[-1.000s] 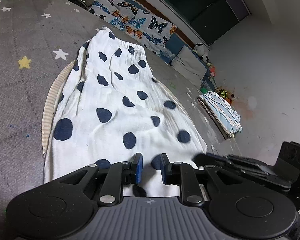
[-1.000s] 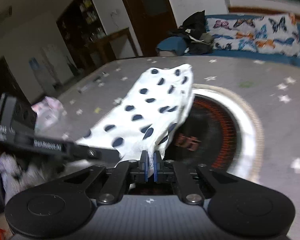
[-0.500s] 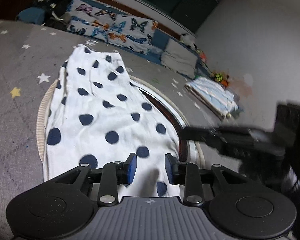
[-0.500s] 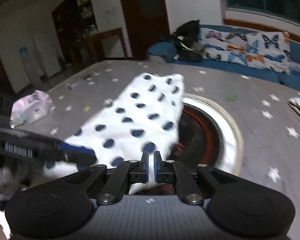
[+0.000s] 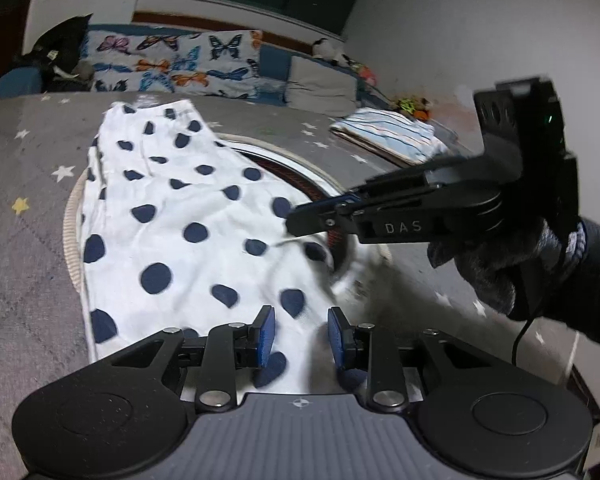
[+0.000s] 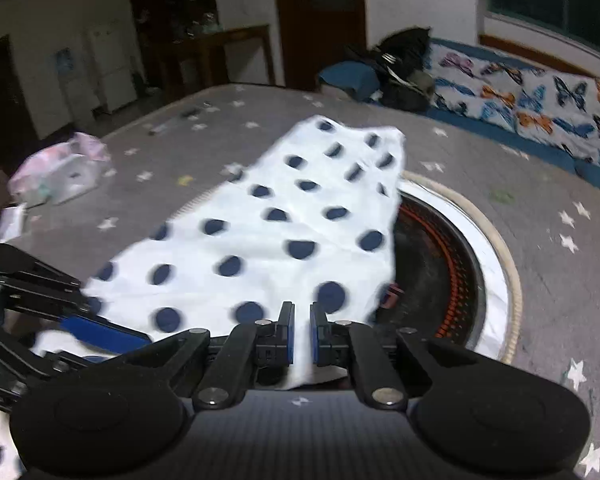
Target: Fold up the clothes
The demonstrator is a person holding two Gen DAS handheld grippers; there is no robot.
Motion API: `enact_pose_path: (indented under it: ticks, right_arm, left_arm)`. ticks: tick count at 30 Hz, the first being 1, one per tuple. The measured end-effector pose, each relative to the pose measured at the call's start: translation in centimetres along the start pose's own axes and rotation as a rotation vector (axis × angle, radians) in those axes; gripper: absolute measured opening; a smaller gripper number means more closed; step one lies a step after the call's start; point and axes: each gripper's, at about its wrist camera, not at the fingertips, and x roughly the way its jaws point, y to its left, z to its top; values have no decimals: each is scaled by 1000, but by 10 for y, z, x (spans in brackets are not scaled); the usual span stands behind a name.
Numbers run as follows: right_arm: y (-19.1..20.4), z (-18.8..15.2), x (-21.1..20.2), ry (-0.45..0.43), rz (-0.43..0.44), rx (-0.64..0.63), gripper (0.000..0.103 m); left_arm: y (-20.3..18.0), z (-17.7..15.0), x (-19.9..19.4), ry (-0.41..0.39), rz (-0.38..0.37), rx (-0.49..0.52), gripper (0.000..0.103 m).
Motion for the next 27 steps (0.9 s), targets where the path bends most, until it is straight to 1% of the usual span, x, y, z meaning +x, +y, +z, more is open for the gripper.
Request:
enact_pose_path:
  ticks: [2,5,7,10,13,17,20,22,27]
  right_arm:
    - [11,-2,-5,6,45,-28,9]
    - [26,-12,-4,44,71,-74,9]
    - [30,-21,-1,77,61,-94,9]
    - [32,-29,-8,76,40,-109,12]
    - [36,-29,-18,66,33,-120,13]
    - [52,-28,-27,46,83,-149,15]
    - [65,-32,-28,54,130,-170,21]
    - [73,-37,-27,74,151,-190,23]
    - [78,-48,-33,113,132,-220,25]
  left_arm:
    - [-6,-5,-3,2,-5,25,31]
    - [-10,-13,-5,16,-19,15,31]
    - [-12,-18,-8,21,-24,15,31]
    - [-16,-22,-15,16,-30,14,31]
    - [-17,-21,-29,-16,-26,14,31]
    - [-10,-21,-46,-56,12,-9,32]
    - [-1,-28,-50,-48,54,-33,32]
    - [3,-34,-53,-36,59,-43,31]
    - [2,-48,-58,-14,59,-35,32]
